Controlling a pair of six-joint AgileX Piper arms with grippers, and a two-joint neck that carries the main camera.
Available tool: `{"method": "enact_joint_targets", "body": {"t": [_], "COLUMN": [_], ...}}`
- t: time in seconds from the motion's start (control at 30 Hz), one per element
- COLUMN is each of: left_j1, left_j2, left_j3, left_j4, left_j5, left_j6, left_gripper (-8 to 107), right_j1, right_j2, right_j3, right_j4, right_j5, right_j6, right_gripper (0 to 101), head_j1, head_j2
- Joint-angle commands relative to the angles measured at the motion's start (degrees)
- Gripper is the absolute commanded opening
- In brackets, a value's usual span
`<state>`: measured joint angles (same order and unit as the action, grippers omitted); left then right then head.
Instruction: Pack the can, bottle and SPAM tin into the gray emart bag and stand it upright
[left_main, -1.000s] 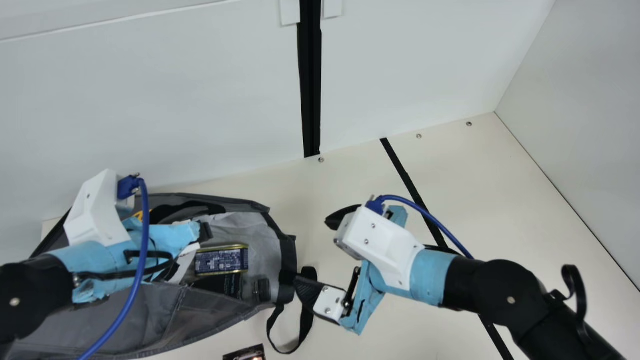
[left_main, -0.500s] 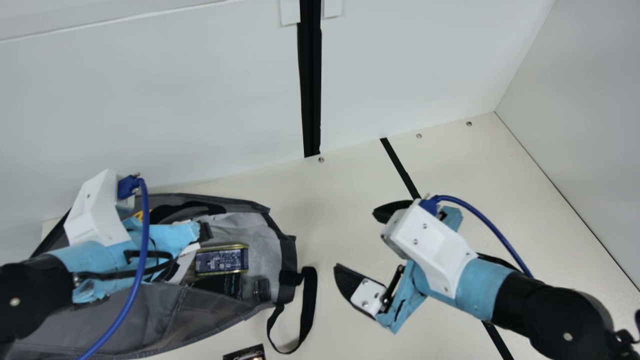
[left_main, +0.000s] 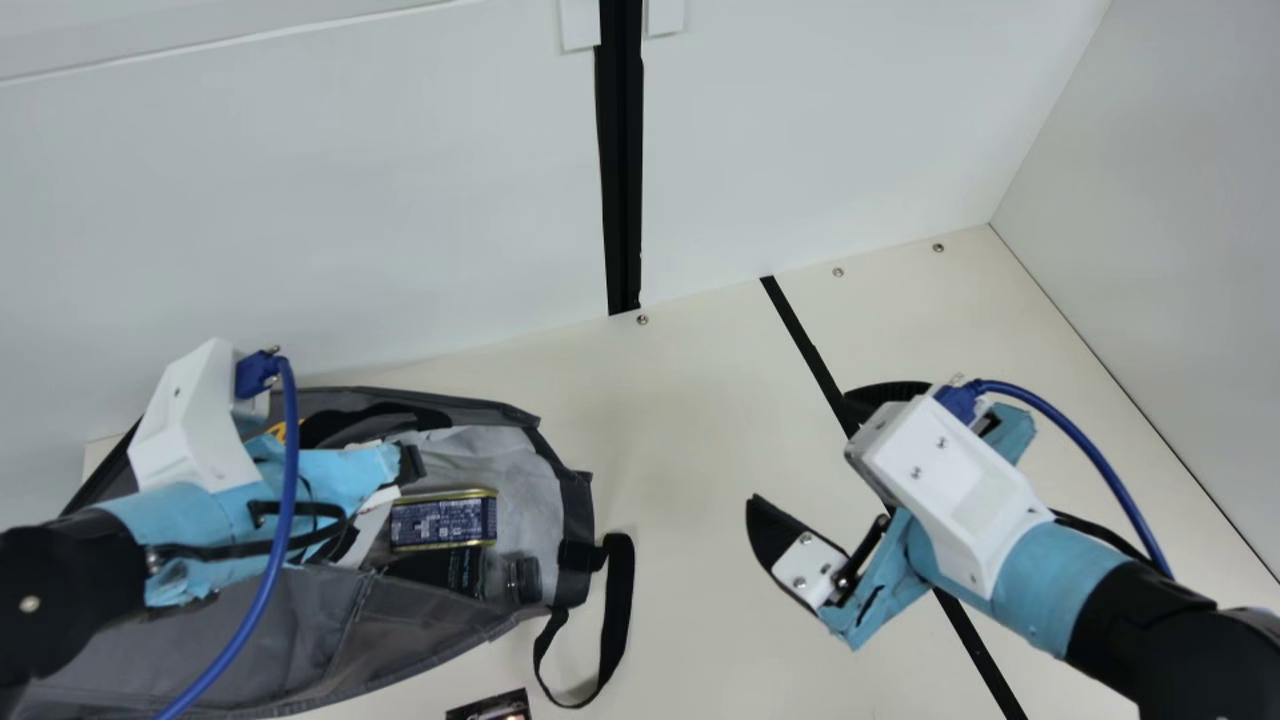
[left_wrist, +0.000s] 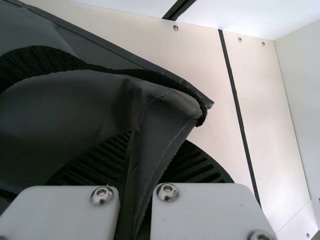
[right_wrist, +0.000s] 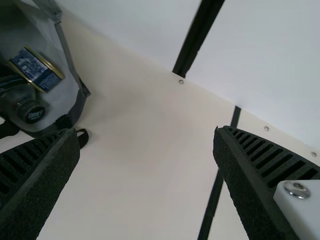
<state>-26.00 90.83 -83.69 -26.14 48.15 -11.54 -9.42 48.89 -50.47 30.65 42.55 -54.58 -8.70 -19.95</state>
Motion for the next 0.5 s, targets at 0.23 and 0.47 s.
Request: {"method": "enact_joint_targets", "body": {"t": [0.23,0.47], "left_j1": [0.0,0.0], "left_j2": [0.0,0.0], "left_j3": [0.0,0.0], "left_j4": [0.0,0.0], "left_j5": [0.0,0.0], "left_j6": [0.0,0.0], "left_gripper": [-8,-8], "right_j1": [-3.3,-5.6], "right_j2": [-1.8,-2.5], "right_j3": [-3.3,-6.8], "right_j4": [-9.3,-15.6], "right_j5": [2.3,4.7], "right_j6": [5.5,10.5], "right_gripper": [95,95], "head_j1": [-1.3,-1.3], "head_j2": [0.0,0.0]}}
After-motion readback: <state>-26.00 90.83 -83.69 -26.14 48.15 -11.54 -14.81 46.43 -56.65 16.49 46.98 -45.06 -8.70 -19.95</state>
